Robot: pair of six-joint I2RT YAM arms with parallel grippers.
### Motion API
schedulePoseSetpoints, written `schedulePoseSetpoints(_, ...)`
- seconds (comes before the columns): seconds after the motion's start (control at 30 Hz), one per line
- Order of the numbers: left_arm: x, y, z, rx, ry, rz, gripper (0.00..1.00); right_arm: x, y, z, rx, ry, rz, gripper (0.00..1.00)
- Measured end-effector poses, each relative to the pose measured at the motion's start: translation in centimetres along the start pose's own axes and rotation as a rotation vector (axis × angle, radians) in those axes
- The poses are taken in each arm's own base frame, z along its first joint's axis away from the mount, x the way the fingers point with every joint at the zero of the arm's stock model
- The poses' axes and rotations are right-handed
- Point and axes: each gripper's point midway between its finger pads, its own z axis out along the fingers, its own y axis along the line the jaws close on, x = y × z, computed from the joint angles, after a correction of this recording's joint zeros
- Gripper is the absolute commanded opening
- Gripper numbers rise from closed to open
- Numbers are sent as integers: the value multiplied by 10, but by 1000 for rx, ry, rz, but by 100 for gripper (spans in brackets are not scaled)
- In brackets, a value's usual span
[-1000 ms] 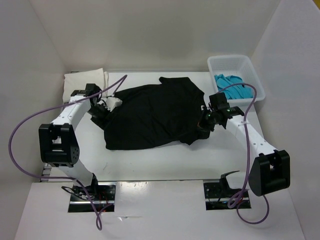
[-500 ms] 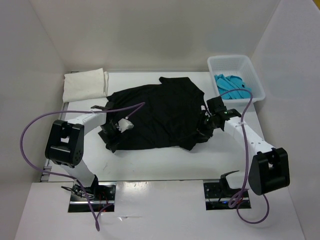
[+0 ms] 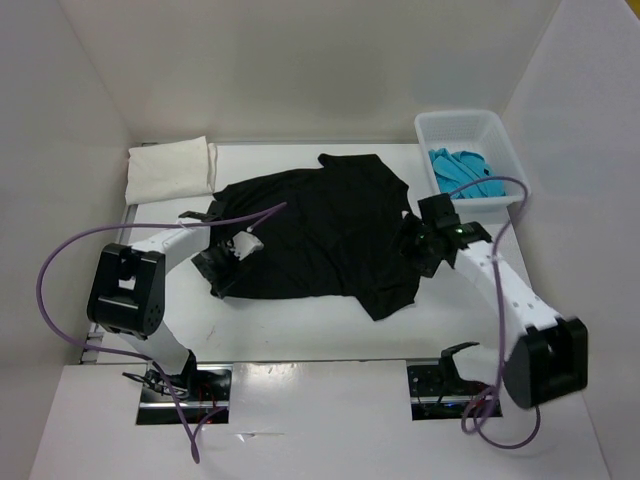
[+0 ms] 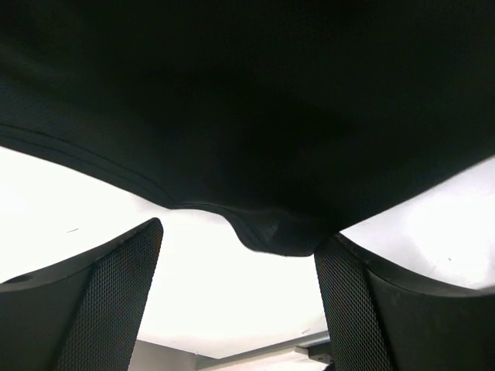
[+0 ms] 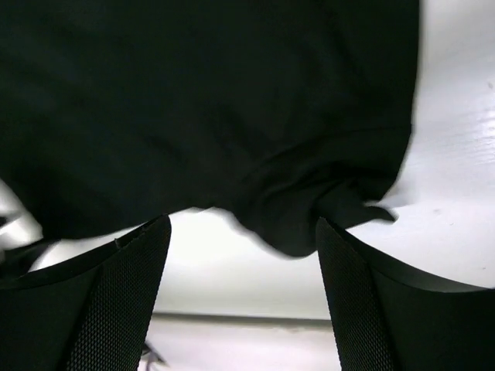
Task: Fold and stack the t-shirts
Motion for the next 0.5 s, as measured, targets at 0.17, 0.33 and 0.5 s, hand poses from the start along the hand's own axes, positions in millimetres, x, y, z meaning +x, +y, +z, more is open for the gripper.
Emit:
schedulePoseSetpoints(0.17,-11,8,2,-35,-42,-16,85,42,-63,65,250,168,85,82)
schedulePoseSetpoints(0.33,-18,11,7,-44,-67,-37,51,56,-72,67,251,179,149,82)
schedulePoseSetpoints(0.5,-18,6,12,-16,-56,-39,3,85,-89,68,283,235,205,82)
